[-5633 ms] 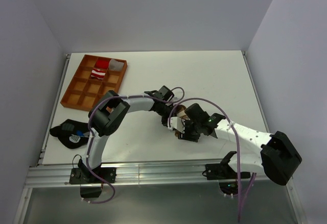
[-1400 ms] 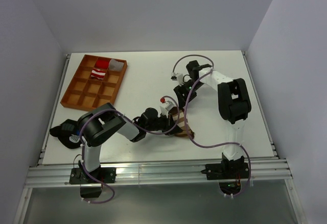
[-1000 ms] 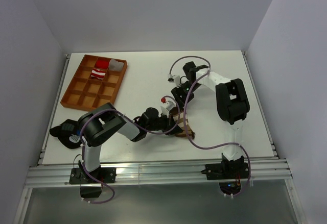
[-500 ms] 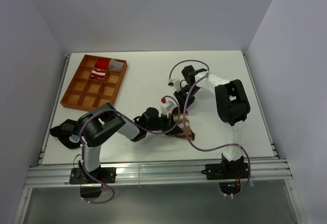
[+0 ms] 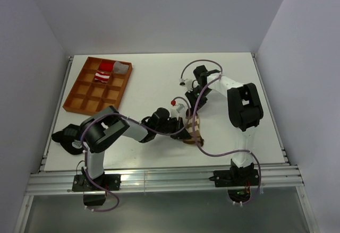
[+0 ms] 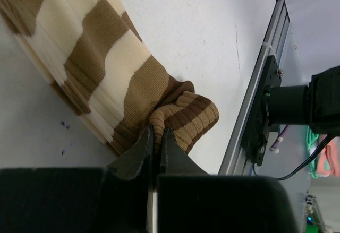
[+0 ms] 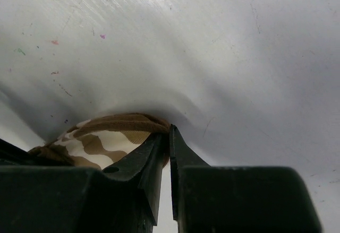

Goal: Roll the socks
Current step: Roll the sock at the center of the board.

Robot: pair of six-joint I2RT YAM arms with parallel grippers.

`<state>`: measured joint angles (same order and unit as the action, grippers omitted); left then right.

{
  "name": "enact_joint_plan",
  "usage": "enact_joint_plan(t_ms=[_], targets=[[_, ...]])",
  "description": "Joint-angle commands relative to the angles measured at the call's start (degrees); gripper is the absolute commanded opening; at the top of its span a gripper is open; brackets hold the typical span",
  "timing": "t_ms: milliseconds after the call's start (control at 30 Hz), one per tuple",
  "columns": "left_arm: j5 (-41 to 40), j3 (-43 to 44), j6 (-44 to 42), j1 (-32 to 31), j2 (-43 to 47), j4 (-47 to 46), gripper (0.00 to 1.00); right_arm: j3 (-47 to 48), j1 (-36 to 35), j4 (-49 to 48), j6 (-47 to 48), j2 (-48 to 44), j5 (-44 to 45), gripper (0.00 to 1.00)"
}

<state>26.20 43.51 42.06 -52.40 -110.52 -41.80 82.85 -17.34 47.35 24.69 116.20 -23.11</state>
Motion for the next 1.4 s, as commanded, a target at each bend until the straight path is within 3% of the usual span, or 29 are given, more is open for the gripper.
enact_joint_plan(t_ms=[0,33,367,600,733,967,1133,1367], targets=[[3.25,2.97,1.26,-0.77,-3.91,18.41,0.0,0.21,1.0,-6.4,1.15,-3.09,2.29,0.15],[3.16,3.94,1.79,-0.68,-4.44,21.99,0.0,-0.14,1.0,-6.22,1.5,-3.7,0.98,0.16],[11.77,5.45,10.4,5.9,-10.67,24.21,0.0,-5.59,1.08,-9.65,2.03,-7.74,0.89,0.16],[14.14,12.04,9.35,7.22,-13.84,35.29,0.0,-8.93,1.35,-11.67,3.35,-12.66,-1.4,0.43],[14.41,13.62,9.09,7.66,-15.25,38.98,0.0,-11.73,2.49,-12.9,3.7,-17.83,-2.81,0.53],[15.2,15.64,9.88,8.11,-17.18,40.57,0.0,-19.03,5.91,-12.73,8.96,-28.65,-8.25,0.54],[15.73,16.61,10.06,8.19,-18.15,41.01,0.0,-28.61,6.36,-10.36,20.12,-40.41,-9.84,0.55],[15.99,17.92,10.41,8.19,-19.38,41.62,0.0,-35.91,5.04,-6.22,30.06,-48.87,-11.86,0.56]])
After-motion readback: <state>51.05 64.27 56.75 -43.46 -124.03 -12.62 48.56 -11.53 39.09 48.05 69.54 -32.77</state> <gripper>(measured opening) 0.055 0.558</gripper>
